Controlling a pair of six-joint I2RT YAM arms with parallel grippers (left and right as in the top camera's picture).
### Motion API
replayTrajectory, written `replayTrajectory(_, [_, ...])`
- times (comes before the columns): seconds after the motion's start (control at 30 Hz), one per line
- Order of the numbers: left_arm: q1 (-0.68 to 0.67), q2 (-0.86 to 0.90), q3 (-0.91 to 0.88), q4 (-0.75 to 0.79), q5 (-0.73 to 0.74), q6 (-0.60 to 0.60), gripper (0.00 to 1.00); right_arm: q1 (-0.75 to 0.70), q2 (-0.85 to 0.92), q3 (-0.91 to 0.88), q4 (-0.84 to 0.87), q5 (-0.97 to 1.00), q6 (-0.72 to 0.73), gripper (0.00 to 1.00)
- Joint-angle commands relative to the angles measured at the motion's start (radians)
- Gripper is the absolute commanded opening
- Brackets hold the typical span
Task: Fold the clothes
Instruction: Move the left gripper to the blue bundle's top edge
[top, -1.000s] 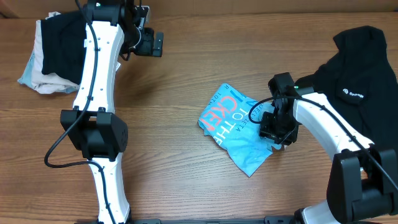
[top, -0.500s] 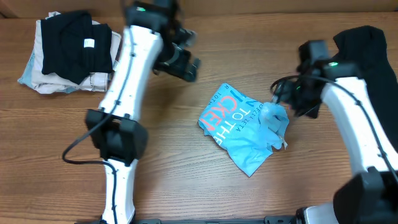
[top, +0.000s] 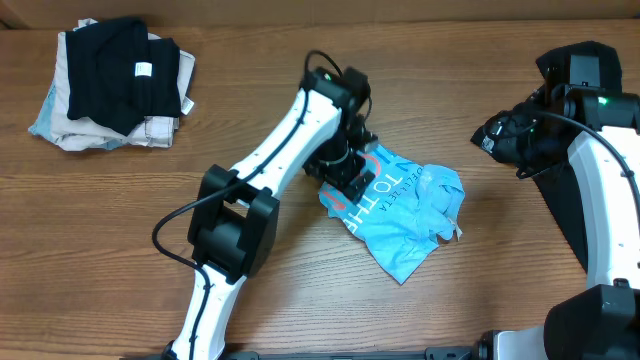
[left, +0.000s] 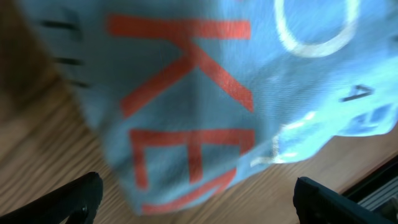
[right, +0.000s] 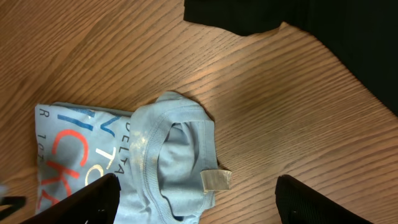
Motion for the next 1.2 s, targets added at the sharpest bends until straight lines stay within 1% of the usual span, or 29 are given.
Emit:
replayTrajectory(0.0, [0.001,-0.001,-0.065,0.039,-0.011,0.026,1.00,-0.003,-0.005,0.010,0.010,0.009,-0.010,0.84])
replayTrajectory(0.07, [0.003,-0.001,-0.102,0.074,-0.069,0.025,1.00,-0.003,-0.005,0.010,0.014,0.009,-0.010,0.84])
replayTrajectory(0.17, [0.009,-0.001,-0.165,0.143,-0.190,-0.018,1.00,-0.003,-0.005,0.010,0.017,0.009,-0.010,0.84])
replayTrajectory(0.2, [0.019,0.000,-0.205,0.189,-0.280,-0.068,1.00,-0.003,-0.005,0.010,0.016,0.009,-0.010,0.84])
replayTrajectory(0.27, [0.045,0.000,-0.249,0.249,-0.372,-0.140,1.00,-0.003,-0.005,0.010,0.016,0.009,-0.010,0.84])
replayTrajectory(0.37, [0.089,0.000,-0.263,0.293,-0.403,-0.190,1.00,-0.003,-0.003,0.010,0.021,0.009,-0.010,0.84])
replayTrajectory(0.53, [0.178,0.000,-0.263,0.380,-0.413,-0.194,1.00,-0.003,-0.002,0.010,0.028,0.009,-0.010,0.84])
replayTrajectory(0.6, [0.233,-0.001,-0.261,0.442,-0.430,-0.175,1.00,-0.003,-0.001,0.010,0.028,0.009,-0.010,0.84])
replayTrajectory(0.7, [0.278,-0.001,-0.225,0.465,-0.433,-0.122,1.00,-0.003,-0.001,0.010,0.027,0.009,-0.010,0.85])
replayTrajectory(0.77, [0.297,-0.004,-0.170,0.442,-0.435,-0.099,1.00,-0.003,-0.001,0.010,0.027,0.009,-0.010,0.85])
replayTrajectory(0.8, [0.303,-0.005,-0.086,0.392,-0.434,-0.080,1.00,-0.003,-0.001,0.010,0.027,0.009,-0.010,0.85])
replayTrajectory(0.87, [0.301,-0.006,0.010,0.322,-0.426,-0.063,1.00,-0.003,-0.001,0.010,0.027,0.009,-0.010,0.85])
replayTrajectory(1.0, [0.264,-0.006,0.232,0.132,-0.328,-0.033,1.00,-0.003,-0.001,0.010,0.027,0.009,-0.010,0.85])
replayTrajectory(1.07, [0.235,-0.006,0.319,0.053,-0.292,0.016,1.00,-0.003,-0.001,0.010,0.027,0.009,-0.010,0.86])
replayTrajectory(1.17, [0.180,-0.006,0.381,-0.038,-0.241,0.107,1.00,-0.003,-0.001,0.010,0.024,0.009,-0.011,0.86])
